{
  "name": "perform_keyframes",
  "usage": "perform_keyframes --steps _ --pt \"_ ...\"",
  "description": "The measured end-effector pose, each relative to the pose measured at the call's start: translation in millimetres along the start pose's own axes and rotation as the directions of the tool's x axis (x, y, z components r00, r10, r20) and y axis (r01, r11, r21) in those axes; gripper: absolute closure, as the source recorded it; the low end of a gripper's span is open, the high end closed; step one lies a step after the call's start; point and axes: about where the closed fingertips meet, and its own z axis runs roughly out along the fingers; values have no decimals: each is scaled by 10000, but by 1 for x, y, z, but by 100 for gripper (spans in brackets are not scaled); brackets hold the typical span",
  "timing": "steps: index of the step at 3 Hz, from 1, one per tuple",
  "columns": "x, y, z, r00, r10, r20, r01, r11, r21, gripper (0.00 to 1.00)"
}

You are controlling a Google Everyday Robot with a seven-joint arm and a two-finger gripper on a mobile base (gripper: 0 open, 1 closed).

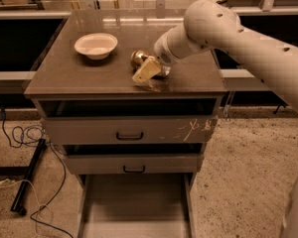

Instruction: Place orange can into bottom drawer

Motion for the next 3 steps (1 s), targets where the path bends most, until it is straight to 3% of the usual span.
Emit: perform_keyframes --steps 3 --pt "0 0 0 10000 0 0 0 10000 -2 89"
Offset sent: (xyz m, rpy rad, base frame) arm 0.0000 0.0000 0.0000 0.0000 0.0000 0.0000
